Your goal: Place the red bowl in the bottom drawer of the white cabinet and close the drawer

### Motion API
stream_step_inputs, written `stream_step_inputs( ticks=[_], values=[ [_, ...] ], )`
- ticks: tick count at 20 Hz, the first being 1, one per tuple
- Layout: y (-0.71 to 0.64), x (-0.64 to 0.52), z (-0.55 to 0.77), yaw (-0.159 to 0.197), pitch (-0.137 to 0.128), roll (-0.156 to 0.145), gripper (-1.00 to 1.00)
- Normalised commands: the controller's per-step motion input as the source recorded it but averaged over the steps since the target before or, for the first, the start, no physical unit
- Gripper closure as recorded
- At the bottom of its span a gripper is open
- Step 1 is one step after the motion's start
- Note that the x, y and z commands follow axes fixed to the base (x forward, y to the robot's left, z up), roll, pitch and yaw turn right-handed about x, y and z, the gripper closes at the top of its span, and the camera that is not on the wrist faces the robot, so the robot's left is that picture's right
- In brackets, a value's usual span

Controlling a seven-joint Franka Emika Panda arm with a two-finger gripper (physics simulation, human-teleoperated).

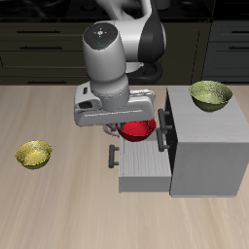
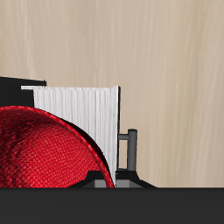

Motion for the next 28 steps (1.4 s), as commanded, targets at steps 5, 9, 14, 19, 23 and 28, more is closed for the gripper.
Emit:
stream_step_inputs(
  ticks=[5,9,14,19,23,28],
  values=[
    [0.13,-0.04,-0.25,0.005,0.044,0.047,1.0],
    [0.01,-0.03,-0.19,-0.006,0.034,0.01,1.0],
    [0.05,-0.03,-0.15,0.001,0.025,0.02,1.0],
    [0.18,-0.01,-0.22,0.001,0.033,0.039,1.0],
    [0.15,0.01,-0.15,0.011,0.031,0.031,1.0],
    [0.26,0.02,-0.19,0.123,0.061,0.026,1.0]
  ],
)
